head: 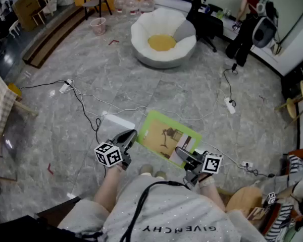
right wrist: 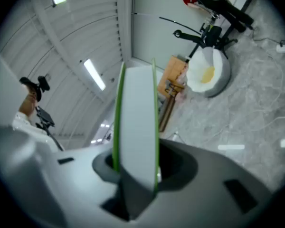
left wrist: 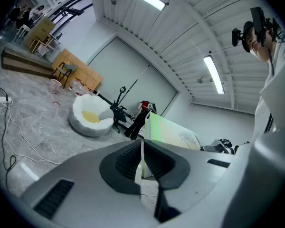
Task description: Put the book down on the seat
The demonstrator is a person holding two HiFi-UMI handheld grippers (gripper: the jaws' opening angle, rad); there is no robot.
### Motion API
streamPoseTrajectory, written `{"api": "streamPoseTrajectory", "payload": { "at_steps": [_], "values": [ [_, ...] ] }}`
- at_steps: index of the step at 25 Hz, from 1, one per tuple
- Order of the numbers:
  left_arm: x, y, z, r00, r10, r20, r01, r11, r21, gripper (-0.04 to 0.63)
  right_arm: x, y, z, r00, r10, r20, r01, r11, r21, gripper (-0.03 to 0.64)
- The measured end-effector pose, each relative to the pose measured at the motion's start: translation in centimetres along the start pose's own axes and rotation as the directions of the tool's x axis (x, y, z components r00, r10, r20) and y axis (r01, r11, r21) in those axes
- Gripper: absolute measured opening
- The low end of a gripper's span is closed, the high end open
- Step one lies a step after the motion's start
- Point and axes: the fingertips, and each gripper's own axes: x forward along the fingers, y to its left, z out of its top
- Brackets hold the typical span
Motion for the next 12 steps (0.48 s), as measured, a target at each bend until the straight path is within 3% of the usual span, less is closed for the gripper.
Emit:
{"api": "streamPoseTrajectory", "payload": {
  "at_steps": [12],
  "values": [
    [-0.2,0.9,0.6,1.000,0.007,0.017,-0.007,1.000,0.004,0.043,0.5,0.0,0.8,1.000,-0.008,0.030,0.008,1.000,0.010,0.153]
  ]
}}
